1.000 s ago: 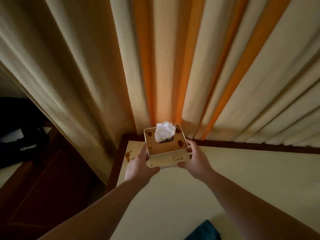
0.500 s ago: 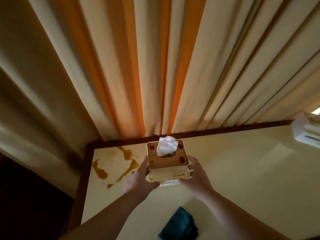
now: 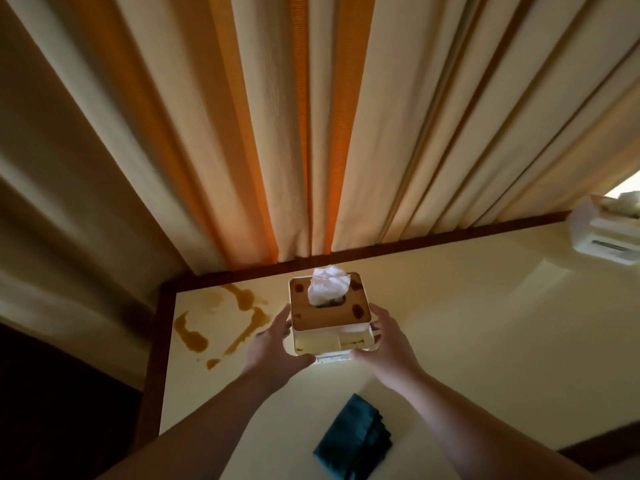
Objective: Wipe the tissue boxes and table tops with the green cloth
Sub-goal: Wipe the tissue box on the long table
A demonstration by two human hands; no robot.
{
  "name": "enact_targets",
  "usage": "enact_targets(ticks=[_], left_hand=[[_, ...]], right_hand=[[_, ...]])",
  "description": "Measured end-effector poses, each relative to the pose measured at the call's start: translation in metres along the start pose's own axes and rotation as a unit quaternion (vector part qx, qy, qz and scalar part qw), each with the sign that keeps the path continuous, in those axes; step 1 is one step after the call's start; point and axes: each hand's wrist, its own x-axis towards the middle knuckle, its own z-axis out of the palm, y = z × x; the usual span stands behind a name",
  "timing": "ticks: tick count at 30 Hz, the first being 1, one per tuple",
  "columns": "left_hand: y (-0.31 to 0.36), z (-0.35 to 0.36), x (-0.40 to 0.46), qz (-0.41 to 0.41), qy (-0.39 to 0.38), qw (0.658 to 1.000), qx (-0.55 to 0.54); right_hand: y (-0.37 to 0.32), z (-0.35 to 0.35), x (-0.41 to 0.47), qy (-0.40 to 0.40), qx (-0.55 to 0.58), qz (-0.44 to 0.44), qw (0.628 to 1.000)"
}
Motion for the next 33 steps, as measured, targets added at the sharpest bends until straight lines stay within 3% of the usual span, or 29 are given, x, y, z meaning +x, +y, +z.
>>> enact_targets(ticks=[4, 11, 18, 27, 33], left_hand=[[0.015, -0.01, 0.008, -0.036, 0.086, 0.994, 0.058], [0.016, 0.011, -0.022, 0.002, 0.157, 0.986, 0.057], [-0.029, 0.041, -0.064, 0.052, 0.026, 0.995, 0.083], [-0.027, 0.036, -0.064, 0.067, 0.001, 0.995, 0.078], [-0.015, 0.025, -0.06, 0.129, 0.016, 0.99, 0.053]], right_hand=[[0.005, -0.005, -0.004, -0.009, -0.023, 0.014, 1.0], [0.021, -0.004, -0.028, 0.046, -0.127, 0.048, 0.99], [0.044, 0.023, -0.064, -0.067, -0.186, 0.062, 0.978], [0.043, 0.038, -0.067, -0.076, -0.217, 0.101, 0.968], [0.041, 0.03, -0.069, -0.096, -0.18, 0.096, 0.974]])
